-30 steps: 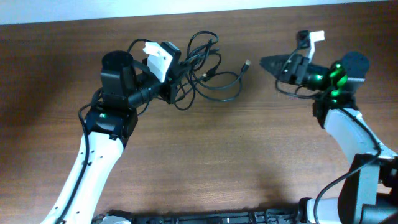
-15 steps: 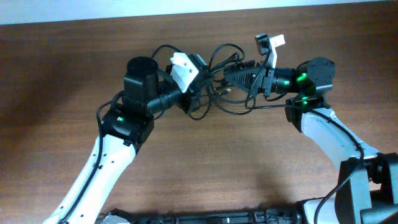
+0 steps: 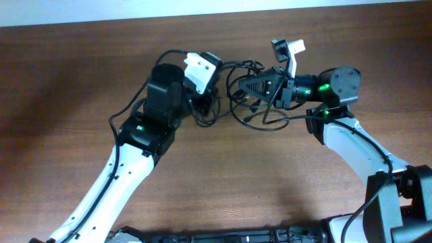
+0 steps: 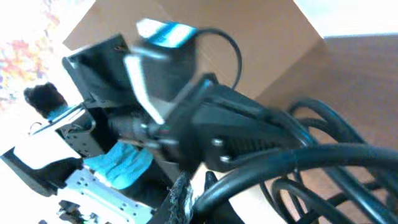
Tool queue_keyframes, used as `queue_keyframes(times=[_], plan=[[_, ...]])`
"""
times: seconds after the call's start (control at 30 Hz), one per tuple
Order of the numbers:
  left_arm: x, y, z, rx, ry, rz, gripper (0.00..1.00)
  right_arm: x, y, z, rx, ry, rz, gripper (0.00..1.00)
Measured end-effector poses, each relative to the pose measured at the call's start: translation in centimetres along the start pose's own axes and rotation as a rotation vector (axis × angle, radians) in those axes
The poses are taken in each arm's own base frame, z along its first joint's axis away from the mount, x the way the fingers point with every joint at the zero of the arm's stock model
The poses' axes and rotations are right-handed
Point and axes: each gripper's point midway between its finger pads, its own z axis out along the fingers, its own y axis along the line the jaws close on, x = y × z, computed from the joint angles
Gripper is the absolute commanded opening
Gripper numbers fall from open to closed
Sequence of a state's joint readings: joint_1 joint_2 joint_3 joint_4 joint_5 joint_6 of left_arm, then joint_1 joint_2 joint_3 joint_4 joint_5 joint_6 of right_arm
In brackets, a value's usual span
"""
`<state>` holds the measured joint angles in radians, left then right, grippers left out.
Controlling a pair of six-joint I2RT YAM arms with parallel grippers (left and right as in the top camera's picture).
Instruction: Untangle cables
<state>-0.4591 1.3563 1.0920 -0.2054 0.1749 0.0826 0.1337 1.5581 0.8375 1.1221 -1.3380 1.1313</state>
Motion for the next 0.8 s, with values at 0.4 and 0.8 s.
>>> queue_keyframes(times=[0.4, 0.8], plan=[[7.1, 6.9, -2.2, -0.346, 0.277, -0.162, 0.00, -3.2, -0.3, -5.7, 0.088, -0.112, -0.016, 0.04], [2.0, 2.4, -0.8, 0.108, 0.049, -0.064, 0.00, -3.6, -2.9, -9.4, 0.172, -0.158, 0.159, 0.46]])
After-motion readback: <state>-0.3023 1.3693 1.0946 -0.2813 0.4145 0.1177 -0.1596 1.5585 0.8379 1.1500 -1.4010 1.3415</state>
